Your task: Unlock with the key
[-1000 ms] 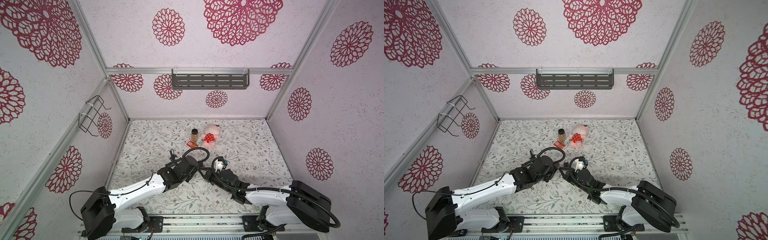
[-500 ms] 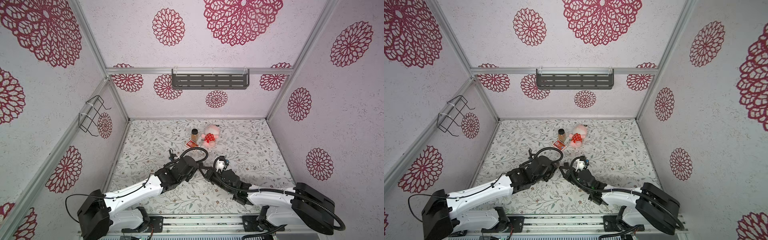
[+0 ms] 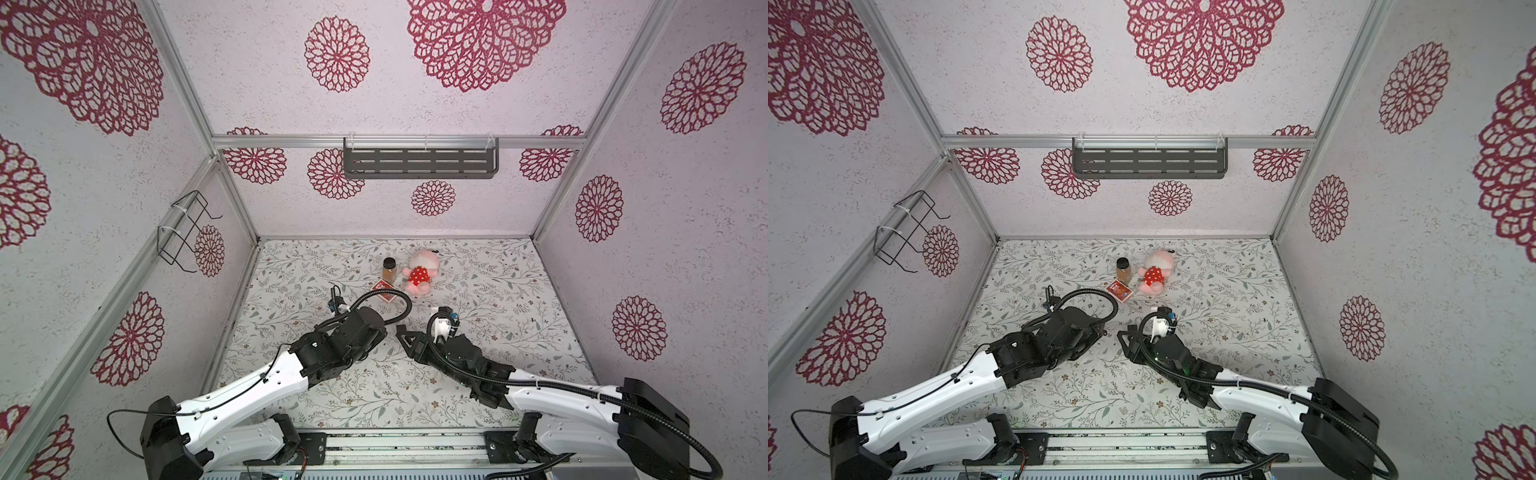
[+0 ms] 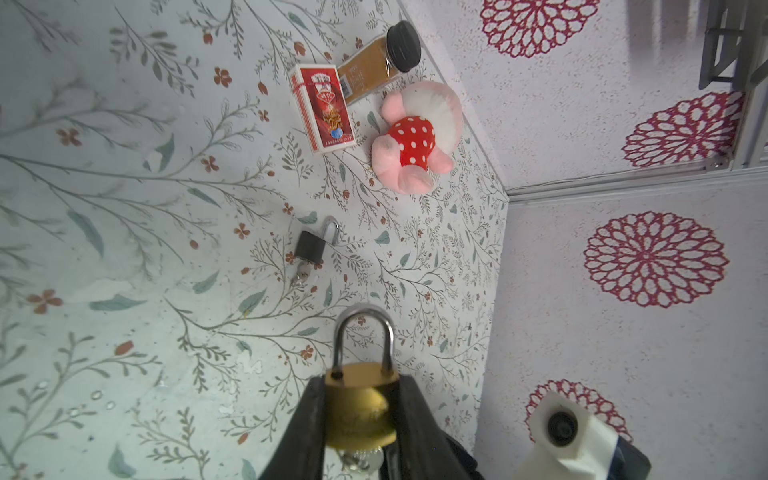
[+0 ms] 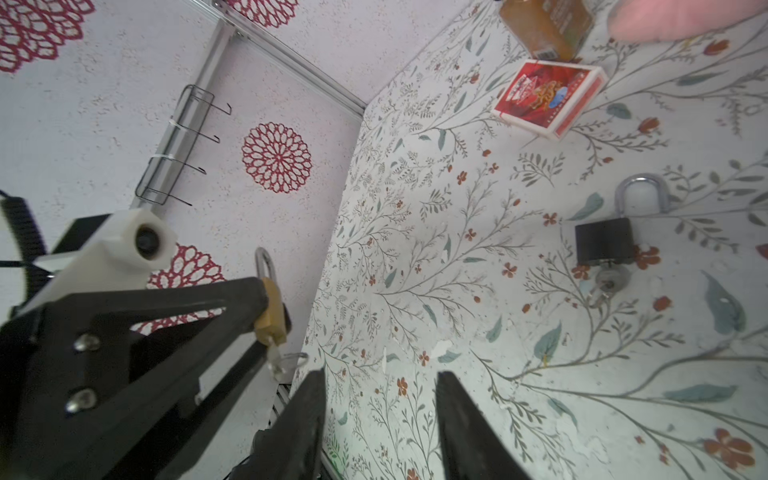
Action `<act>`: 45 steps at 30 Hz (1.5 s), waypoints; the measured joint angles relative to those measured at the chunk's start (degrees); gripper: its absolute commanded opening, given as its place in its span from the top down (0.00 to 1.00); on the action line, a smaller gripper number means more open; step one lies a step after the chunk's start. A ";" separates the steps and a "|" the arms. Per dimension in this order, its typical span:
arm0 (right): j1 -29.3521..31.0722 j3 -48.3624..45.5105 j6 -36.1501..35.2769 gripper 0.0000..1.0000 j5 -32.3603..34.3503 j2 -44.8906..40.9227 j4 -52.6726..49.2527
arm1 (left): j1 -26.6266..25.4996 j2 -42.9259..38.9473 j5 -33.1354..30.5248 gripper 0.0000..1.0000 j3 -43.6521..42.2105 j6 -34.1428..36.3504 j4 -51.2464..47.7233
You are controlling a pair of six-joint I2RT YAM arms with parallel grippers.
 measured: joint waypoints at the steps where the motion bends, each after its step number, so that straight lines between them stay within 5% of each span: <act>1: -0.31 0.66 -0.83 0.45 -0.42 -0.31 -1.51 | 0.07 -0.17 -0.66 1.00 0.22 1.70 -0.87; 12: -8.07 9.99 -11.19 0.33 -12.13 -3.52 -20.20 | 0.66 -9.88 -1.49 1.00 -10.82 35.04 5.27; 20: -9.05 21.77 -19.63 0.29 -17.62 1.22 -33.88 | 0.70 -17.42 2.51 1.00 -19.93 51.36 16.87; 30: -9.05 35.26 -27.89 0.26 -18.86 11.37 -45.59 | 0.70 -16.57 5.05 1.00 -19.85 59.56 20.70; 45: -9.05 43.08 -32.41 0.20 -19.10 16.52 -49.40 | 0.72 -15.02 7.13 1.00 -20.09 60.89 23.19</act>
